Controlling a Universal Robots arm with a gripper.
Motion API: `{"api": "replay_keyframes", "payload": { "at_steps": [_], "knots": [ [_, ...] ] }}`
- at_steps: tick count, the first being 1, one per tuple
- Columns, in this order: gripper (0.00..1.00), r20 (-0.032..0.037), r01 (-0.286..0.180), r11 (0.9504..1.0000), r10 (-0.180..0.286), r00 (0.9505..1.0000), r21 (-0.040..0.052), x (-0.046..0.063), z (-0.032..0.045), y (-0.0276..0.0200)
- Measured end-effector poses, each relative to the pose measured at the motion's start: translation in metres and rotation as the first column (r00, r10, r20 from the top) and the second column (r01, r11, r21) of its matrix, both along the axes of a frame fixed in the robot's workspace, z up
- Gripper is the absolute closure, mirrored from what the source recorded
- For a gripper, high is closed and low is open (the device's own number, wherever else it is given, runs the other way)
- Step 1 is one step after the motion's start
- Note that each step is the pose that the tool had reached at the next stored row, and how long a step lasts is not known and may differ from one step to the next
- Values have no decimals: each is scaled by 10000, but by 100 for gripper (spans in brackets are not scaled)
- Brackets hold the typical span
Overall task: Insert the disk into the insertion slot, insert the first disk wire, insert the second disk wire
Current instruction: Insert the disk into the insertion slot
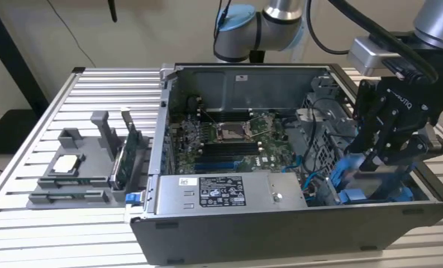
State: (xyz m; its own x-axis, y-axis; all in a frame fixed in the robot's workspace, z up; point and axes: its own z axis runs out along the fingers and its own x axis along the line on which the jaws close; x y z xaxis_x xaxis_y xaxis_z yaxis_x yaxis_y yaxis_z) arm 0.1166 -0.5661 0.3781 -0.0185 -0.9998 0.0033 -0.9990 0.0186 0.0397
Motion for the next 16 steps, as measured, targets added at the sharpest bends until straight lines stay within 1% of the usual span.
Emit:
{"api": "replay_keyframes", "payload": {
  "at_steps": [2, 3, 6, 7, 8, 10, 11, 12, 14, 16],
  "knots": [
    [60, 0, 0, 10000, 0, 10000, -2, 0, 15, 0],
    [53, 0, 1, 10000, -1, 10000, 2, 0, 36, 0],
    [53, 0, 0, 10000, 0, 10000, 1, 0, 151, 0],
    [53, 0, 1, 10000, -1, 10000, 0, 0, 178, 0],
    [53, 0, 0, 10000, 0, 10000, 1, 0, 197, 1],
    [53, 14, -1, 10000, 1, 10000, 3, 0, 202, 15],
    [53, 75, -1, 10000, 1, 10000, 2, 0, 201, 23],
    [53, 163, -1, 10000, 1, 9999, 5, 1, 199, 29],
    [53, 366, -5, 10000, 4, 9993, 8, 0, 196, 55],
    [53, 545, -10, 10000, 9, 9985, 11, 0, 191, 92]
  ]
}}
